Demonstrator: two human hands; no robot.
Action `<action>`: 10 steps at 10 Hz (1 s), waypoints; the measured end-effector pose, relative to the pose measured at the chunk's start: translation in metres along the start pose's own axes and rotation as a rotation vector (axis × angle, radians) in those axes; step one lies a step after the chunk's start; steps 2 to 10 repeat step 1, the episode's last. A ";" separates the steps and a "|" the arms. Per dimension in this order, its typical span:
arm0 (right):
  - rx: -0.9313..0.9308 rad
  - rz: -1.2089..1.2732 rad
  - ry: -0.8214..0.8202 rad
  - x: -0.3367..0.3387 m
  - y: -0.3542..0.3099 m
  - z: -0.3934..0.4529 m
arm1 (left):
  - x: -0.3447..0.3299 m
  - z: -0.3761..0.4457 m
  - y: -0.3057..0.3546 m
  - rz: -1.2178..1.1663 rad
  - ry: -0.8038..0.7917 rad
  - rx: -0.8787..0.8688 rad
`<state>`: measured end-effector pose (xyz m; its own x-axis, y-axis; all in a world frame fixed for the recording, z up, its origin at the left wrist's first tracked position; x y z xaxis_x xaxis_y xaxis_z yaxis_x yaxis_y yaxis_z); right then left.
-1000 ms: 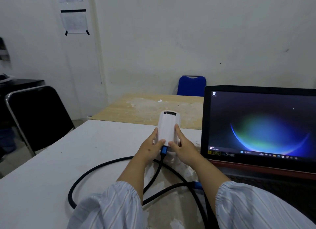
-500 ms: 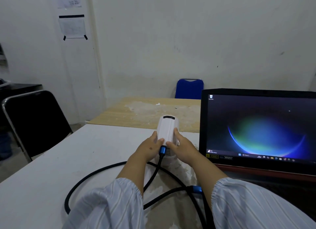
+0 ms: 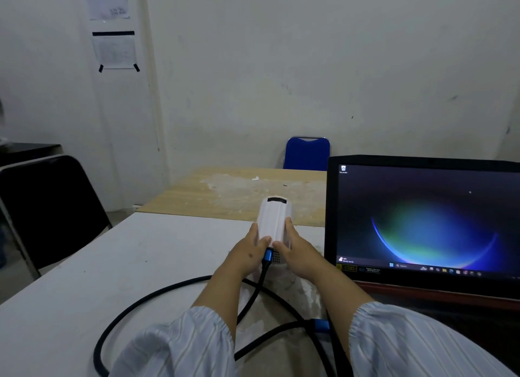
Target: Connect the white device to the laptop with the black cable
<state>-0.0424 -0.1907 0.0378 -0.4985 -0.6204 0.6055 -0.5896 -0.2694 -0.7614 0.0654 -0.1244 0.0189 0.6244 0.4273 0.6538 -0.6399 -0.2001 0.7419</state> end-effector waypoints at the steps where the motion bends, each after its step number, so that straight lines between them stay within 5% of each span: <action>1: 0.025 -0.057 0.048 0.003 -0.003 -0.006 | 0.004 -0.001 0.007 0.075 0.044 0.017; 10: 0.025 -0.057 0.048 0.003 -0.003 -0.006 | 0.004 -0.001 0.007 0.075 0.044 0.017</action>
Point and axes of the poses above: each hand's wrist, its own z-axis towards the middle knuckle, its own x-axis out of the back of the hand, y = z × x, the point moved 4 cm from there along z, towards the middle knuckle, and after that the axes turned 15 degrees about -x, right-handed, at the moved point
